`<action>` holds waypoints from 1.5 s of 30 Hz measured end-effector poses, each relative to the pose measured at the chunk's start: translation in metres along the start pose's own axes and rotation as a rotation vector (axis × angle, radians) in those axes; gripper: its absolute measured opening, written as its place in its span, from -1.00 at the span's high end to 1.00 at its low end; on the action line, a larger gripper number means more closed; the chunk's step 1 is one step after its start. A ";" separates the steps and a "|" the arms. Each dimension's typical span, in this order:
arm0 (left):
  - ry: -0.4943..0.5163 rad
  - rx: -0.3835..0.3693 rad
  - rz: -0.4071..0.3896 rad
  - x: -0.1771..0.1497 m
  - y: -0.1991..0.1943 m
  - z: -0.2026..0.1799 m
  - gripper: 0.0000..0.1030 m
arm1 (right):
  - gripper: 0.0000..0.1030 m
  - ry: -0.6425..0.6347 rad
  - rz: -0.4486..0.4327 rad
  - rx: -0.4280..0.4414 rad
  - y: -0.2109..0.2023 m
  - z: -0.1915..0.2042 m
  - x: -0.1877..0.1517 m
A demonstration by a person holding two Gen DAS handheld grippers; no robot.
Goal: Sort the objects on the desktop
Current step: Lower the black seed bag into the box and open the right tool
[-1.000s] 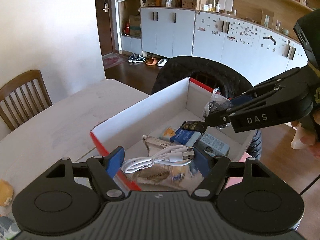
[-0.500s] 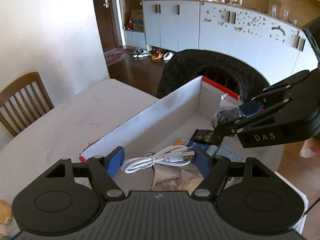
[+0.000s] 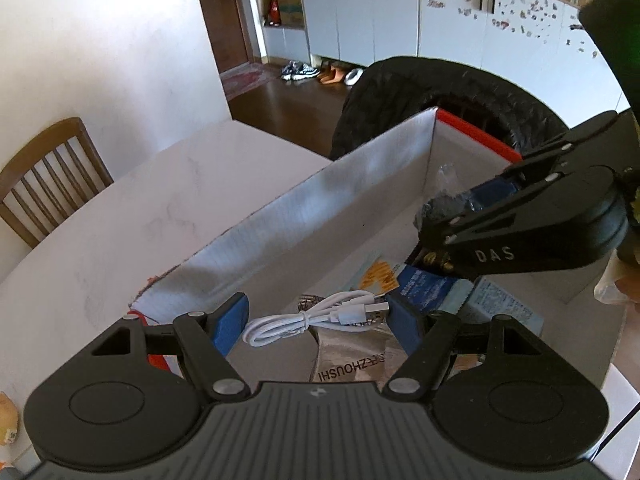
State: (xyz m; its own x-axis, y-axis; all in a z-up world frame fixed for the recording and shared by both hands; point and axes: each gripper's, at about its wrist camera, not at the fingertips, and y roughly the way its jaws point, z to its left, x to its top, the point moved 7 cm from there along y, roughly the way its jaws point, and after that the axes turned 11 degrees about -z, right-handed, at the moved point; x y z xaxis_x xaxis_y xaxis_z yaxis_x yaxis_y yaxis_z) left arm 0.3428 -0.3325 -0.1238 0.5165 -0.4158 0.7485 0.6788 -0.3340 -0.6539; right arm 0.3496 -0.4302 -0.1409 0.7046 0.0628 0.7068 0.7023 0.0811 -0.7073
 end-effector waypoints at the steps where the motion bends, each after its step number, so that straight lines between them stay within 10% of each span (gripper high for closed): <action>1: -0.001 -0.001 0.004 0.001 0.003 0.000 -0.46 | 0.30 0.000 0.004 0.002 0.003 0.000 0.000; 23: -0.068 -0.029 0.116 -0.011 0.023 0.002 -0.46 | 0.21 -0.066 0.113 -0.001 0.035 0.004 -0.010; 45: -0.171 -0.058 0.016 0.000 -0.013 0.004 -0.64 | -0.28 -0.012 0.063 0.029 0.010 0.005 -0.003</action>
State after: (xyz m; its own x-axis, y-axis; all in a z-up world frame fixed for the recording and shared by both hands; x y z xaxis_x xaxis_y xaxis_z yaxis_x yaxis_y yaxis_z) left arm 0.3365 -0.3247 -0.1147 0.6117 -0.2733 0.7424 0.6411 -0.3785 -0.6676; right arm 0.3541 -0.4244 -0.1500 0.7459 0.0809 0.6611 0.6532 0.1049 -0.7498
